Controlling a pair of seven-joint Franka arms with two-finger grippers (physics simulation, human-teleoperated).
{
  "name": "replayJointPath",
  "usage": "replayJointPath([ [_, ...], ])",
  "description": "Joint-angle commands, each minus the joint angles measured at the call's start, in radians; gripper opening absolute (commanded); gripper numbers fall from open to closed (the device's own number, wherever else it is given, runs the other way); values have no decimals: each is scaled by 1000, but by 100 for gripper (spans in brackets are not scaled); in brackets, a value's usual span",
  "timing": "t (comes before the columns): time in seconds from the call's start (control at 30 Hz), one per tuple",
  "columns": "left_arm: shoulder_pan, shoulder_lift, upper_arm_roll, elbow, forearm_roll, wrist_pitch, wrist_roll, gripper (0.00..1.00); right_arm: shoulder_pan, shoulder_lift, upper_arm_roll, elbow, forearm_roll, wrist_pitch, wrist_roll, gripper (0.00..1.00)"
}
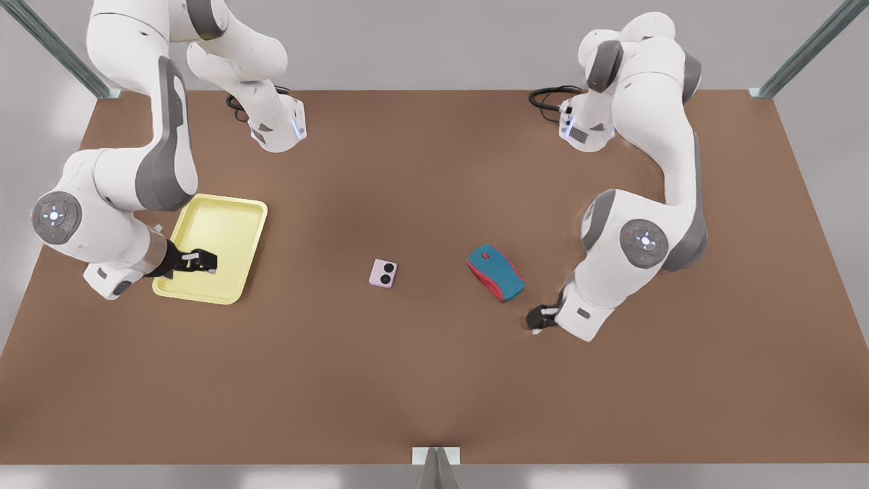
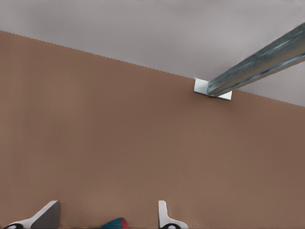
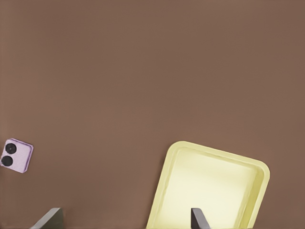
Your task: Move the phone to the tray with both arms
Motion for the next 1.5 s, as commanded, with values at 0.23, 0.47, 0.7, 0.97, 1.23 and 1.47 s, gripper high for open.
replayJointPath([
  [0.23,221,-300,-124,-342,165,-216,497,100,44,59,234,-296,-16,467,716,100],
  [0.47,224,-240,-122,-340,161,-219,500,100,183,259,245,-247,-117,677,1110,100],
  [0.7,225,-219,-113,-342,159,-217,500,100,231,353,245,-232,-163,744,1301,100],
  [0.97,228,-208,-112,-342,156,-217,500,100,254,386,245,-232,-226,743,1358,100],
  [1.23,228,-201,-98,-342,150,-217,500,100,274,397,248,-238,-226,737,1324,100],
  [1.47,228,-193,-95,-342,151,-216,500,100,285,380,257,-308,-227,744,1319,100],
])
